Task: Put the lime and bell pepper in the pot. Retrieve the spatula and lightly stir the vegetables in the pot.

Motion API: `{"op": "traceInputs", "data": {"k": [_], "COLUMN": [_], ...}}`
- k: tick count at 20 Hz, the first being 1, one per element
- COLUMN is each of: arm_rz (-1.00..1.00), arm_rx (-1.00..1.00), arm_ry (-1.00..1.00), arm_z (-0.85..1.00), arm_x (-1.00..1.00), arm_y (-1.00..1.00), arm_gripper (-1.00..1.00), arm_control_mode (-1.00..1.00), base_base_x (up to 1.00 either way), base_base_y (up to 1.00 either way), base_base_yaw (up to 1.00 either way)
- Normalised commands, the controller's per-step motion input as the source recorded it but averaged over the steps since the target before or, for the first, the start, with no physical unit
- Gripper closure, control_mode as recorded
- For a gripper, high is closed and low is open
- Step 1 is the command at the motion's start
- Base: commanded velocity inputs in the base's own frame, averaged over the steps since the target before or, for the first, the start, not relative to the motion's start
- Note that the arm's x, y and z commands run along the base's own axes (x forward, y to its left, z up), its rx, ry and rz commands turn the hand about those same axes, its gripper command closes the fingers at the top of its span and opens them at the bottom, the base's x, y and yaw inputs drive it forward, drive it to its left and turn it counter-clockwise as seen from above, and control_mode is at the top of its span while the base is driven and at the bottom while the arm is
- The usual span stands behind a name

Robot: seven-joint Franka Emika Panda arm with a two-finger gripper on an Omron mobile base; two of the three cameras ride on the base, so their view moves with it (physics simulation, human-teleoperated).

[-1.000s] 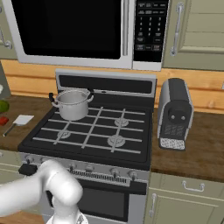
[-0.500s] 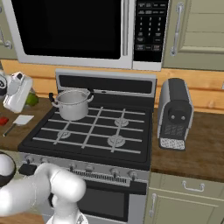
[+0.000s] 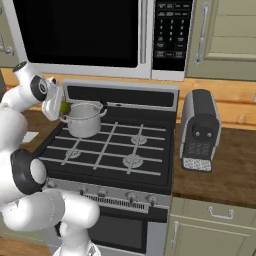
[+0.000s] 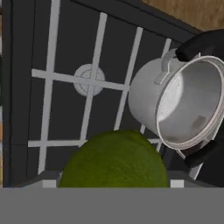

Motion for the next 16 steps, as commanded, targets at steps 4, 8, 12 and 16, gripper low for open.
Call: {"op": "traceInputs", "data": {"k": [4, 8, 12, 16], "arm_rz": [0.3, 0.3, 0.39, 0.51], "arm_rx": [0.03, 0.0, -0.03, -0.16], "arm_ry": [0.19, 0.09, 0.0, 0.0], "arm_z": [-0.01, -0.2, -0.03, -0.25], "arm_x": [0.87, 0.42, 0.0, 0.06], "arm_y": [-0.24, 0.0, 0.01, 0.05], "arm_gripper": [1.0, 1.0, 1.0, 1.0], "arm_control_mode": [-1.0, -1.0, -1.0, -1.0], "base_base_x": [0.0, 0.0, 0.0, 0.0], "base_base_y": [0.0, 0.0, 0.0, 0.0], "base_base_yaw": [0.0, 0.0, 0.0, 0.0]}}
